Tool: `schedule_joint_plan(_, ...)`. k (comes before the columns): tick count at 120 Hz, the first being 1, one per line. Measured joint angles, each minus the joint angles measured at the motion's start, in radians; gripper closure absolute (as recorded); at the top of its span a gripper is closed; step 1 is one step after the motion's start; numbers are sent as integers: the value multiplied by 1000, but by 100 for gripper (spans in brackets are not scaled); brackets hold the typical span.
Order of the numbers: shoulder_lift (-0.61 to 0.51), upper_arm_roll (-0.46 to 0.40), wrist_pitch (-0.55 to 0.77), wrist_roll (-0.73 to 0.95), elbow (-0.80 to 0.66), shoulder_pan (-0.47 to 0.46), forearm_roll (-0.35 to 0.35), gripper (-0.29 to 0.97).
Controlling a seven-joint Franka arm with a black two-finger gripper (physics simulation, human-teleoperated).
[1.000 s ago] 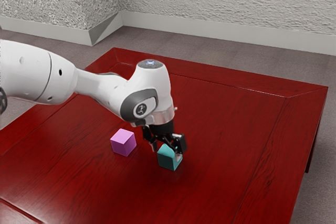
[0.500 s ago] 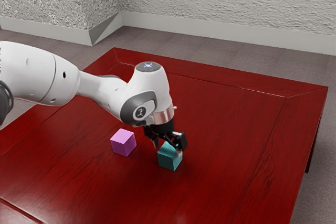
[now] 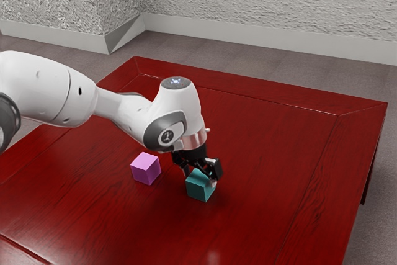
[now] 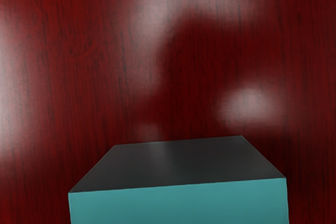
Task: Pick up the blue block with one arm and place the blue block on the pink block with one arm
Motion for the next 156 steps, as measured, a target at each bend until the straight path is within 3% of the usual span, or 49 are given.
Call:
schedule_joint_plan(130,35,12,7,0,8,-1,-6,0)
schedule_joint_plan(156,43,12,6,0,28,-1,-4,13)
